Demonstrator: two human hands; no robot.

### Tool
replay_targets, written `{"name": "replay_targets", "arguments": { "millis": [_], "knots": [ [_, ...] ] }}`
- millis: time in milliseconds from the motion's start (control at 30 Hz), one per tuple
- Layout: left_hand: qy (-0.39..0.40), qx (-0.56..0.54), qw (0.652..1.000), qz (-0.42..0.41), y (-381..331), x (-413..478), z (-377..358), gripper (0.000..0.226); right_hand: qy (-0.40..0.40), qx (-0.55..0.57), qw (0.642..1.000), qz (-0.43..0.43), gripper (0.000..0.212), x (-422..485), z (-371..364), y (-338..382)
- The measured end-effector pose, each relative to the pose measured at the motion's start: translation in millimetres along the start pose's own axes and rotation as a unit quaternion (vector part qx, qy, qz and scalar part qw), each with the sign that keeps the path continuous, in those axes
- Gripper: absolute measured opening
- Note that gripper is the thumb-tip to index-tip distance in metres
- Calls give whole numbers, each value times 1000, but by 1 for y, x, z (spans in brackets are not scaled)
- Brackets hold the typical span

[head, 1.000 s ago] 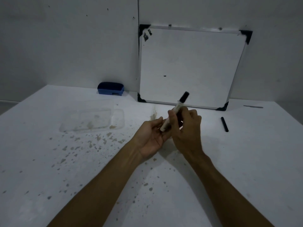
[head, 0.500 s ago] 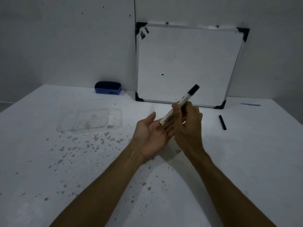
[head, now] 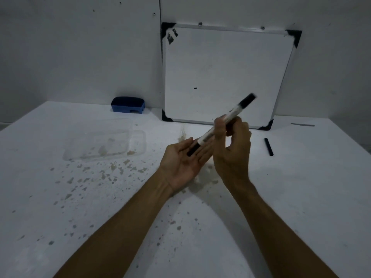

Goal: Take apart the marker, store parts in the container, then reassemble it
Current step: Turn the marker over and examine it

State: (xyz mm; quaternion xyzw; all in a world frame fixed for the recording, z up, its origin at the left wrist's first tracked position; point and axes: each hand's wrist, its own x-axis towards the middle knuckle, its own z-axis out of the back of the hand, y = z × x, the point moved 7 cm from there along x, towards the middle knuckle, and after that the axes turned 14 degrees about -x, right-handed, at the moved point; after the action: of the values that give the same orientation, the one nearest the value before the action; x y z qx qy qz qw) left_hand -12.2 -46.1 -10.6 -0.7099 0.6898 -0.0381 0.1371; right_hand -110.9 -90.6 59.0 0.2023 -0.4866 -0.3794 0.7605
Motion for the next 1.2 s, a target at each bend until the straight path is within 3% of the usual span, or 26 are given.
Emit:
{"name": "replay_targets", "arguments": {
  "millis": [67, 133, 267, 433, 533, 600, 767, 967, 1200],
  "knots": [
    [-16, 4, 1000, 8, 1, -3, 4, 44, 80, -79, 994, 5, 32, -7, -22, -8],
    [-26, -4, 1000, 8, -2, -3, 6, 44, 106, -100, 989, -19, 34, -8, -31, -18],
    [-17, -12, 1000, 12, -3, -4, 1, 44, 73, -42, 996, -36, 41, -4, -23, -15],
    [-42, 60, 997, 16, -7, -3, 5, 53, 49, 35, 993, -103, 30, -1, -18, -29],
    [-47, 81, 996, 10, -9, -6, 3, 51, -4, 26, 998, -56, 31, 4, -2, -23],
    [-42, 93, 995, 6, -10, -7, 1, 35, -32, -1, 999, -15, 32, 3, 4, -16],
    [-38, 146, 988, -37, -13, -7, 1, 23, -15, 8, 998, -62, 26, 2, -3, -27],
    [-55, 177, 980, -72, -17, -7, 4, 28, 3, 130, 980, -149, 34, 4, -6, -42],
    [-64, 190, 974, -102, -19, -7, 3, 30, 5, 108, 984, -142, 36, 5, -7, -43]
  ]
}}
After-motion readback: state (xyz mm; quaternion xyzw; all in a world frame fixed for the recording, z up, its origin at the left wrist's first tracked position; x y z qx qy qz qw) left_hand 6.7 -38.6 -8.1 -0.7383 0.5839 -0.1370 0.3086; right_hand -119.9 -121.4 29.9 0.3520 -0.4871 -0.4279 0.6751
